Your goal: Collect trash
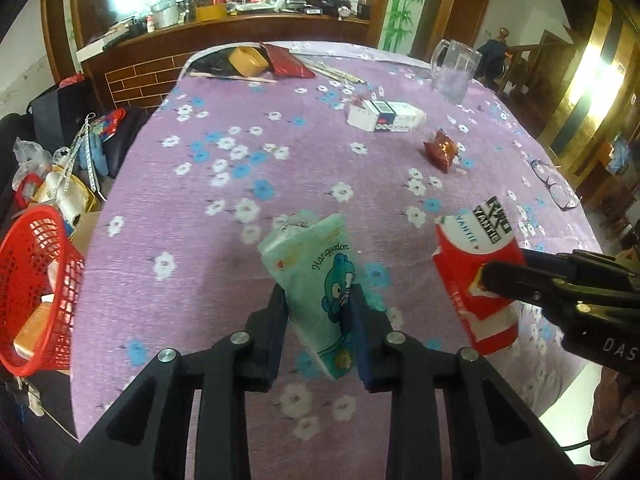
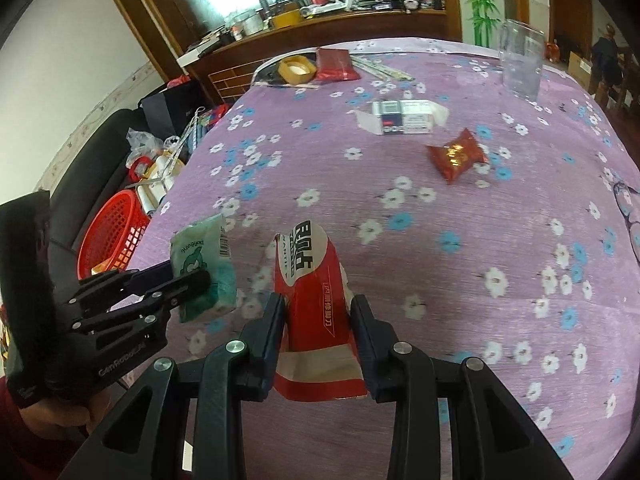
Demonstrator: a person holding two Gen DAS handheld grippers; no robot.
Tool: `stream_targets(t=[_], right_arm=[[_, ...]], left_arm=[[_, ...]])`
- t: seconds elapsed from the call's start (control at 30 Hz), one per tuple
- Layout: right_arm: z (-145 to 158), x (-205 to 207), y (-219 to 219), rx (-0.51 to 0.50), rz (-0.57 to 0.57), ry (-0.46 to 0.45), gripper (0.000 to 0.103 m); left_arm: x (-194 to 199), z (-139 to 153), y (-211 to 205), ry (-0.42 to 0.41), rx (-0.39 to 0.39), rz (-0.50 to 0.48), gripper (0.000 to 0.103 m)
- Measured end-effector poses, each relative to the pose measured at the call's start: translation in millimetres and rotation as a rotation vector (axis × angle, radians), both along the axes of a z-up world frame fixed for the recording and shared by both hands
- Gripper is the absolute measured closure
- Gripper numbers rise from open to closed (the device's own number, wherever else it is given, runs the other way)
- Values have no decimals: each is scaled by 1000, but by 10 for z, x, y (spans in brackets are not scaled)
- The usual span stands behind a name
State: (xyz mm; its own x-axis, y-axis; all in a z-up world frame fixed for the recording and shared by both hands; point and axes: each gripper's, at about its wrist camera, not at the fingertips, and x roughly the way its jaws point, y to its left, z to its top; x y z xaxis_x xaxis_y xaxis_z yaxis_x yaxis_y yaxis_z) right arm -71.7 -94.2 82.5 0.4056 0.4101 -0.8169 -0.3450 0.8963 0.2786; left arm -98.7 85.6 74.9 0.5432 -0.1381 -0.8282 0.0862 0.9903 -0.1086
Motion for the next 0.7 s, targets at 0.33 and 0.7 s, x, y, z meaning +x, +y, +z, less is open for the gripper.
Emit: stream_targets(t=[0.33, 0.7], right_arm=[[36, -82, 365, -64, 39, -15, 66], [106, -116, 631, -91, 64, -37, 66]], left_arm=[[-124, 78, 253, -35, -3, 15, 75], [-184, 158, 482, -63, -12, 31, 75]])
